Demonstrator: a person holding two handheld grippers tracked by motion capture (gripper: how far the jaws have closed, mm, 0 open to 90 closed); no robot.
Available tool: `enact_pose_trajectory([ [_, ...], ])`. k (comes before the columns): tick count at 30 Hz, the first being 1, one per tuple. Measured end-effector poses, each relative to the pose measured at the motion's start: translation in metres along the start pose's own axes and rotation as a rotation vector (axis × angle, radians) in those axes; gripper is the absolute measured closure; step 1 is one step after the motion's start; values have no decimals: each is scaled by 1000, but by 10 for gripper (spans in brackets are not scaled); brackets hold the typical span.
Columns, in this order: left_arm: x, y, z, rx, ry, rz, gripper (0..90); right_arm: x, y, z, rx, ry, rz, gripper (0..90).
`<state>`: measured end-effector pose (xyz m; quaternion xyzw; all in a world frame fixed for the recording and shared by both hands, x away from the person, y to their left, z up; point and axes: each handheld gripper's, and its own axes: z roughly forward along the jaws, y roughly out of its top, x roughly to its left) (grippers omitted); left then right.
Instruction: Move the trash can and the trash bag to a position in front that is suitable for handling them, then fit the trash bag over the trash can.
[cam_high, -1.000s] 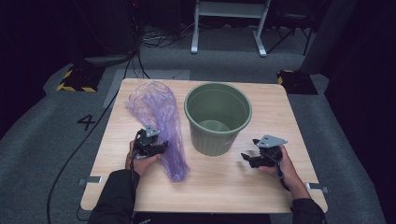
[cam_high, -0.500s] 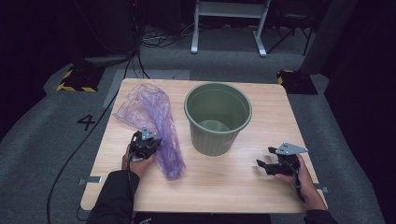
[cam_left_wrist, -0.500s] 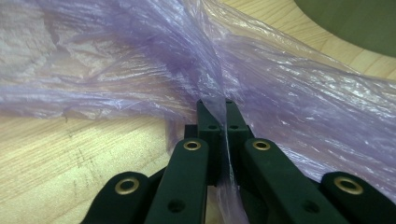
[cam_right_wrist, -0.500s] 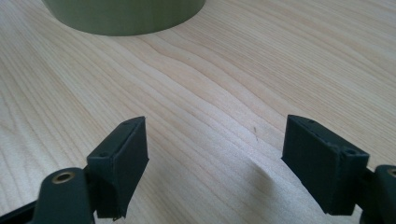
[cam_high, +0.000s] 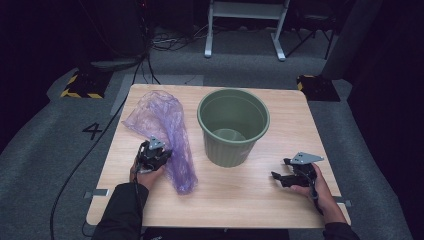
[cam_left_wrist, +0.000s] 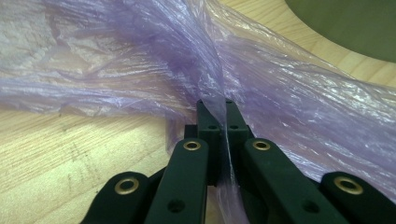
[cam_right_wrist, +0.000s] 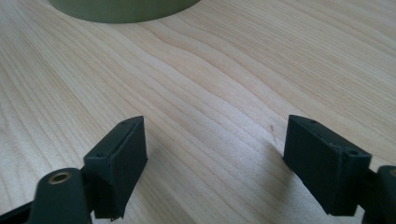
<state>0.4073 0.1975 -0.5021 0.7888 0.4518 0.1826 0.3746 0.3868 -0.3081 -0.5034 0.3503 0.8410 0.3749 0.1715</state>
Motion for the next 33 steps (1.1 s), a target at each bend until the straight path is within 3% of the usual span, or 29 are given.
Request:
enact_pose_trajectory([
  [3,0,0,-1,-15,2,-6,894,0,0,0,1,10,5,219],
  [10,5,1,-13,-111,9,-51,894,-1,0,0,4,15,9,210],
  [14,5,8,-20,-151,4,-45,894,-1,0,0,5,15,10,207],
  [22,5,33,-30,-221,-7,-46,894,-1,0,0,5,14,10,206],
  [33,-4,84,-44,-309,-11,-15,895,-1,0,0,5,16,8,209],
])
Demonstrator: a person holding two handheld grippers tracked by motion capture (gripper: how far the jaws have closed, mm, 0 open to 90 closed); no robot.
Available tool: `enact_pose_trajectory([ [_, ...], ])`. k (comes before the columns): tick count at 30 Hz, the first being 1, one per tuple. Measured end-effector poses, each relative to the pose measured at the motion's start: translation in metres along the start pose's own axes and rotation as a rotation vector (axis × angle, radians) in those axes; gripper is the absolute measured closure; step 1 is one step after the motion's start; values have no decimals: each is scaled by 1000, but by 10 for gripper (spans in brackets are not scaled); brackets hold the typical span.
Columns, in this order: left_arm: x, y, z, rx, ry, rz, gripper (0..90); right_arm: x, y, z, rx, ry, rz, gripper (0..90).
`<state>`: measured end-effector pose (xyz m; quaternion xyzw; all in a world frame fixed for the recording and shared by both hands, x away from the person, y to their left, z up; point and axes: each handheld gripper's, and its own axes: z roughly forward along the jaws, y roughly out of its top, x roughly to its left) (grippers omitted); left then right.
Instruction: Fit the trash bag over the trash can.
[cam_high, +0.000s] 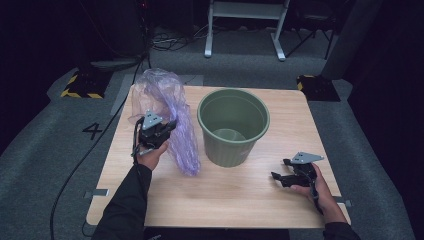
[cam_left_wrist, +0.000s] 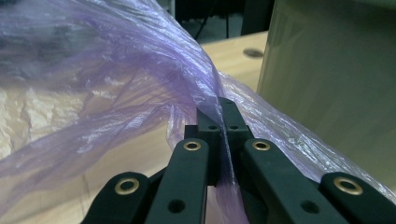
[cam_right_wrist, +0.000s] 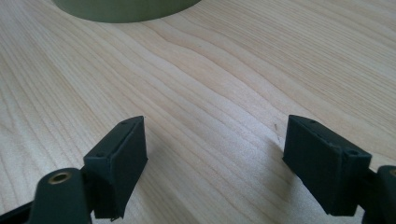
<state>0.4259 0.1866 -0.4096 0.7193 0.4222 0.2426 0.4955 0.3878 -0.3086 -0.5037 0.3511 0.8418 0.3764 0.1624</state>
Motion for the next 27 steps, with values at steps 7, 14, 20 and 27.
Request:
enact_pose_trajectory([
  [7,1,25,-8,-64,4,-19,895,0,0,0,-1,1,-1,213],
  [14,1,49,-17,-119,14,-30,895,0,0,0,-1,1,-2,217],
  [20,-3,71,-23,-152,6,-17,895,0,0,0,-1,1,-2,217],
  [27,-7,93,-24,-168,31,9,895,0,0,0,-1,2,-1,217],
])
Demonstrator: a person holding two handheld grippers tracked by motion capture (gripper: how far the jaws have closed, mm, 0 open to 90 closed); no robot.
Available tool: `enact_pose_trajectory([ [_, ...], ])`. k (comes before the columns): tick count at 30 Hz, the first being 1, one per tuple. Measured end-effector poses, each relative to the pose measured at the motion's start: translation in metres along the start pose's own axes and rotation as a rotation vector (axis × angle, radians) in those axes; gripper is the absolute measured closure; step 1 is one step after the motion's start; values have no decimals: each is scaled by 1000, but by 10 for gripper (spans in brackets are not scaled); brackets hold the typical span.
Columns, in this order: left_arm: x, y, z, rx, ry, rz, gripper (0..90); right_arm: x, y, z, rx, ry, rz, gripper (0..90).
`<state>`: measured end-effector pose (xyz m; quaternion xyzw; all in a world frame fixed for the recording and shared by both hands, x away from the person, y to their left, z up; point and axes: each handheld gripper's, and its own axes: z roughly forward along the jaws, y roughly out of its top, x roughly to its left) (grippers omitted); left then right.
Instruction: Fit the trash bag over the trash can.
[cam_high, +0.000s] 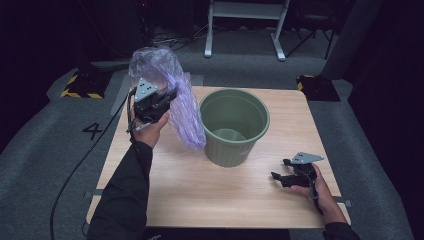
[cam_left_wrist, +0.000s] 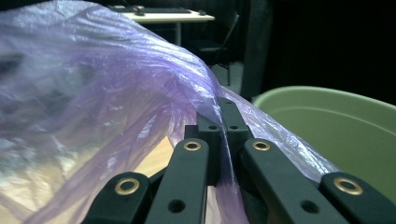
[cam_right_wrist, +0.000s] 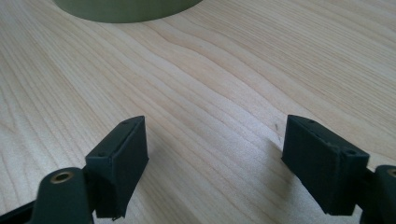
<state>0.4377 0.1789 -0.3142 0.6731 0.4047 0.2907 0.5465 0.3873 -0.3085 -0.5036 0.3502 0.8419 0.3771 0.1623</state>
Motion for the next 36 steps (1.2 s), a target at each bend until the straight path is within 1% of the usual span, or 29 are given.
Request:
enact_pose_trajectory([
  [3,-2,14,1,-21,13,8,895,0,0,0,0,1,-1,217],
  [7,-9,30,5,-47,23,24,895,0,0,0,0,3,-2,217],
  [9,-13,37,9,-54,24,29,895,0,0,0,0,3,-1,217],
  [11,-17,43,12,-68,17,25,895,0,0,0,0,3,-2,217],
  [15,-27,55,19,-80,10,37,895,0,0,0,1,2,-2,216],
  [17,-29,61,21,-88,-5,27,895,0,0,0,0,2,-2,216],
  [20,-32,71,22,-103,4,31,895,0,0,0,0,3,-3,216],
  [24,-32,81,21,-127,-6,1,895,0,0,0,0,2,-2,217],
  [26,-34,89,20,-140,1,7,895,0,0,0,1,3,-3,216],
  [29,-37,92,21,-150,-8,-1,895,0,0,0,0,3,-3,216],
  [31,-39,94,22,-151,-24,-18,895,0,0,0,0,2,-2,216],
  [32,-41,95,23,-147,-17,-8,895,0,0,0,0,2,-3,216],
  [33,-47,94,26,-141,-9,27,895,0,0,0,-1,1,-2,216],
  [34,-47,94,26,-141,-9,27,895,0,0,0,-1,1,-2,216],
  [35,-51,93,27,-138,-8,40,895,0,0,0,-1,2,-2,216],
  [36,-57,88,31,-137,-11,58,895,0,0,0,0,2,-1,217],
])
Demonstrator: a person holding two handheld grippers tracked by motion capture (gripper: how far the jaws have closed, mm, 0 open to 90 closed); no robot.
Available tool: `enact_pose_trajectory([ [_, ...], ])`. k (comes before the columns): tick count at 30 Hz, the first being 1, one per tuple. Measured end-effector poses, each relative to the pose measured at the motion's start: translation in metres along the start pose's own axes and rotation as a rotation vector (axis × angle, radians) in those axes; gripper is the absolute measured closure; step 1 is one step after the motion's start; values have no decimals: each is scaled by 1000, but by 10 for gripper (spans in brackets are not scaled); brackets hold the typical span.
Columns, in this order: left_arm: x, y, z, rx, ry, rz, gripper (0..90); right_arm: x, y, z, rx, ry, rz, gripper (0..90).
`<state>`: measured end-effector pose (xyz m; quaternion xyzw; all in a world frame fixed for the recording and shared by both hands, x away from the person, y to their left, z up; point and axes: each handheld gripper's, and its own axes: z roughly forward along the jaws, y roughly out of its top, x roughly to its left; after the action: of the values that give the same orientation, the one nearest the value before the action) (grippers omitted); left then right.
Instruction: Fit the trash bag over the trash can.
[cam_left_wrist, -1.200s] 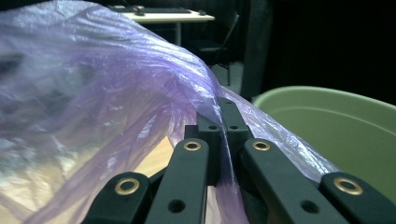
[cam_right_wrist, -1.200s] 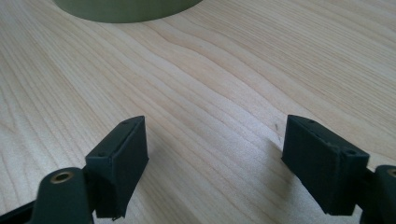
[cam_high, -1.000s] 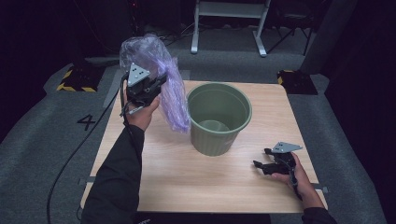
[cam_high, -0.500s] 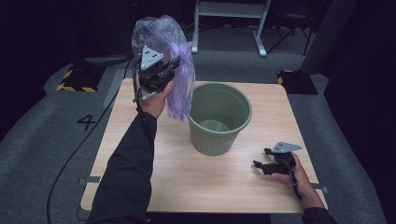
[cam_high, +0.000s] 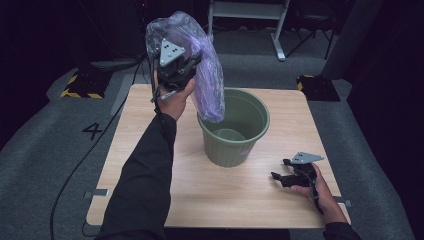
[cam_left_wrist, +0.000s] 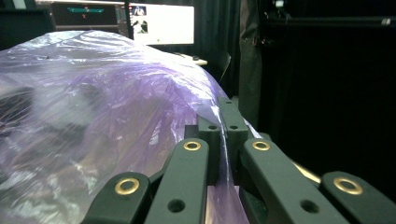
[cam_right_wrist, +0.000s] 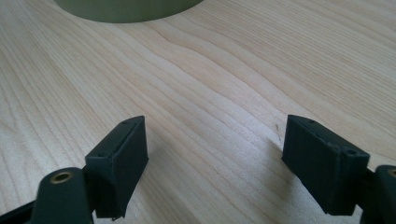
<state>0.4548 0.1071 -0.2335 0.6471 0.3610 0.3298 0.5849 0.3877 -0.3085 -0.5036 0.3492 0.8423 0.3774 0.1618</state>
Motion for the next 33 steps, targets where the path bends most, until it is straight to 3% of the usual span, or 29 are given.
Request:
enact_pose_trajectory([
  [5,-10,-13,7,-1,-13,4,895,0,0,0,0,1,0,216],
  [9,-22,-28,14,27,-29,34,895,0,0,0,0,1,-1,216],
  [12,-36,-41,17,44,-69,61,895,0,0,0,1,2,0,214],
  [20,-56,-67,18,96,-120,89,894,-3,1,1,2,16,4,208],
  [23,-62,-74,17,119,-142,108,894,-5,4,2,4,-14,12,207],
  [27,-68,-81,14,145,-162,131,895,-5,24,-13,-84,-34,23,213],
  [28,-71,-84,12,150,-168,137,894,-2,41,-27,-143,-48,7,216],
  [29,-71,-84,12,150,-168,137,894,-2,41,-27,-143,-48,7,216],
  [30,-72,-87,10,158,-172,147,894,2,59,-42,-203,-55,-10,221],
  [31,-72,-87,10,158,-172,147,894,2,59,-42,-203,-55,-10,221],
  [33,-74,-89,9,160,-177,143,895,7,76,-57,-257,-59,-39,221],
])
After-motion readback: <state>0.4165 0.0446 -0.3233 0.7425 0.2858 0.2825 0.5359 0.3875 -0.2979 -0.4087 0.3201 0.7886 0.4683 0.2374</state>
